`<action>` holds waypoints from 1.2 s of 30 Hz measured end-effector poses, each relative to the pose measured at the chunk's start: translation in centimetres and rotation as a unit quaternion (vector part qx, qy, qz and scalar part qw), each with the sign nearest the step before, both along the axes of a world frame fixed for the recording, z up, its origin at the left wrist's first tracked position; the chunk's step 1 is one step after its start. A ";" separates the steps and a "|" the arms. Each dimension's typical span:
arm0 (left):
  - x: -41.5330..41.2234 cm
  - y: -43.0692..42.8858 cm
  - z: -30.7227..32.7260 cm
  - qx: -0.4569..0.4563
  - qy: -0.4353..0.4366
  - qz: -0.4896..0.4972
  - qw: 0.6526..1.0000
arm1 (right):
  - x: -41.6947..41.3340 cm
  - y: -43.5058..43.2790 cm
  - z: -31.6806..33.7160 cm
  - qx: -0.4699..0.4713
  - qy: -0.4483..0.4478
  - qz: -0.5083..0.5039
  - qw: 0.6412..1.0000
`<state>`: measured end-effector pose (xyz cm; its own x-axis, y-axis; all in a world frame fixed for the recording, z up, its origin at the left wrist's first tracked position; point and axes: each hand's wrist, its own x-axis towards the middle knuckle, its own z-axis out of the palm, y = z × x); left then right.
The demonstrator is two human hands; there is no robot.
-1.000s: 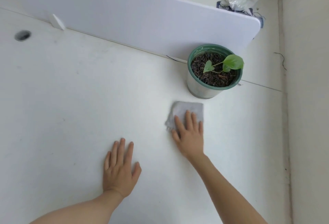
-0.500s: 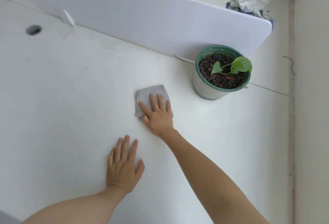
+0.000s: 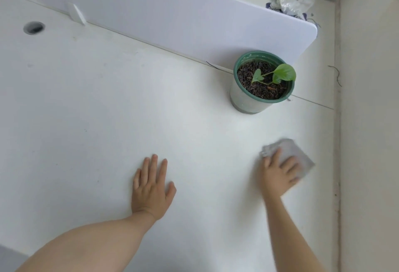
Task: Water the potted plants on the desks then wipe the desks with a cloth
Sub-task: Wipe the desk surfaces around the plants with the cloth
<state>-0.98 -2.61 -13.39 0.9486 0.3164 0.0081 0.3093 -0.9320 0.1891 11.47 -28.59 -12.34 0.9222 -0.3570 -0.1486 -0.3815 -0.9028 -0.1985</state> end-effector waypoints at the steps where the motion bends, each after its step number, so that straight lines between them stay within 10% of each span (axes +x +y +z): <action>1: 0.0 0.0 0.1 -0.001 0.000 -0.002 1.000 | -1.4 2.6 -0.4 -0.010 -0.010 0.040 0.999; 10: -0.4 0.7 0.3 -0.020 -0.001 -0.036 0.999 | -16.6 5.3 -1.6 -0.004 -0.044 0.505 0.862; 12: -0.3 0.6 0.5 -0.027 0.026 -0.035 0.999 | -14.5 1.3 -1.6 -0.045 -0.025 0.470 0.881; 15: -0.4 0.4 0.6 -0.059 0.041 -0.026 0.997 | -9.5 -3.2 0.4 -0.050 0.023 0.160 0.986; 19: -0.5 0.2 1.1 -0.088 0.041 -0.015 0.995 | -8.2 -1.1 2.2 0.023 0.082 -0.061 0.994; 30: -0.7 0.7 1.8 -0.132 0.060 -0.032 0.989 | -17.6 10.0 3.5 -0.006 0.091 0.242 0.966; 36: -1.1 1.3 2.4 -0.138 0.098 -0.067 0.983 | -19.5 10.6 3.9 -0.025 0.087 0.163 0.982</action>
<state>-2.06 -1.31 -11.01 0.9566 0.1532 -0.2477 0.2432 -0.8883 0.3897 -8.05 -18.01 -8.44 0.9509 -0.0573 -0.3043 -0.0943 -0.9896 -0.1084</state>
